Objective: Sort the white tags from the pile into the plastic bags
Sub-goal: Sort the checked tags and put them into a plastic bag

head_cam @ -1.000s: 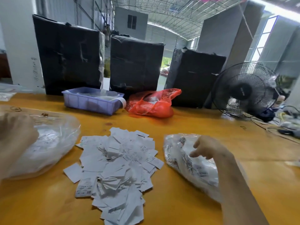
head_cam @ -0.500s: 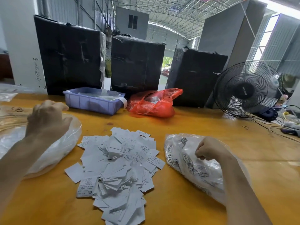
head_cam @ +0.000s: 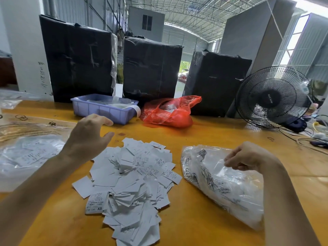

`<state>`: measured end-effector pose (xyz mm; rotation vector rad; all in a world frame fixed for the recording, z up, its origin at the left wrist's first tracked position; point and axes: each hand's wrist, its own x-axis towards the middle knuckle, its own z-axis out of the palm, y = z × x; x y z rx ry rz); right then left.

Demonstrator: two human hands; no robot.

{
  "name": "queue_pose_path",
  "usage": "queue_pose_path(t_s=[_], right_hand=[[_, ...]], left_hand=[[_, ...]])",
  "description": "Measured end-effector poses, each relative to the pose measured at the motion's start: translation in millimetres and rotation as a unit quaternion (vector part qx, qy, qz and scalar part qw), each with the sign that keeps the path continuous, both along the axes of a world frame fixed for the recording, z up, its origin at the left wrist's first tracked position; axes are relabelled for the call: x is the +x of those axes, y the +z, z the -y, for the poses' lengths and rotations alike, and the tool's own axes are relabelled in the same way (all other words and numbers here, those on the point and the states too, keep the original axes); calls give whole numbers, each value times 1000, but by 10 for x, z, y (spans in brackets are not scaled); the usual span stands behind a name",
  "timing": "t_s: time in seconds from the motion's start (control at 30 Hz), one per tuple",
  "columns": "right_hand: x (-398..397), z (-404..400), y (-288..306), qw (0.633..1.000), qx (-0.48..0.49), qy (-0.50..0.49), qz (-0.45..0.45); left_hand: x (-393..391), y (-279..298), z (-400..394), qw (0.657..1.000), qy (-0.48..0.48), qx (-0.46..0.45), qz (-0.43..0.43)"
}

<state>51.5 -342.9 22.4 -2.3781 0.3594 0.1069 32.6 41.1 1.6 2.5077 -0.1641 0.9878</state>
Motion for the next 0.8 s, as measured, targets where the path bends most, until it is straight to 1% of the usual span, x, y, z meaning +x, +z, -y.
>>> queue_pose_path(t_s=[0.07, 0.2, 0.37, 0.47, 0.6, 0.67, 0.8], right_hand=[[-3, 6, 15, 999, -35, 7, -12], [-31, -74, -71, 992, -101, 0, -77], [-119, -13, -71, 986, -117, -53, -105], [-165, 119, 19, 984, -130, -86, -84], [-149, 200, 144, 985, -129, -109, -20], [-125, 121, 191, 985, -148, -90, -8], [-103, -136, 44, 976, -189, -18, -110]], left_hand=[[-11, -17, 69, 1000, -20, 5, -2], [-41, -61, 179, 998, -62, 20, -4], [-66, -93, 240, 995, -92, 37, -9], [-81, -98, 265, 994, -101, 41, -16], [-118, -101, 327, 992, -118, 41, -24], [-135, -108, 365, 991, -126, 45, -26], [-165, -127, 426, 989, -140, 47, -31]])
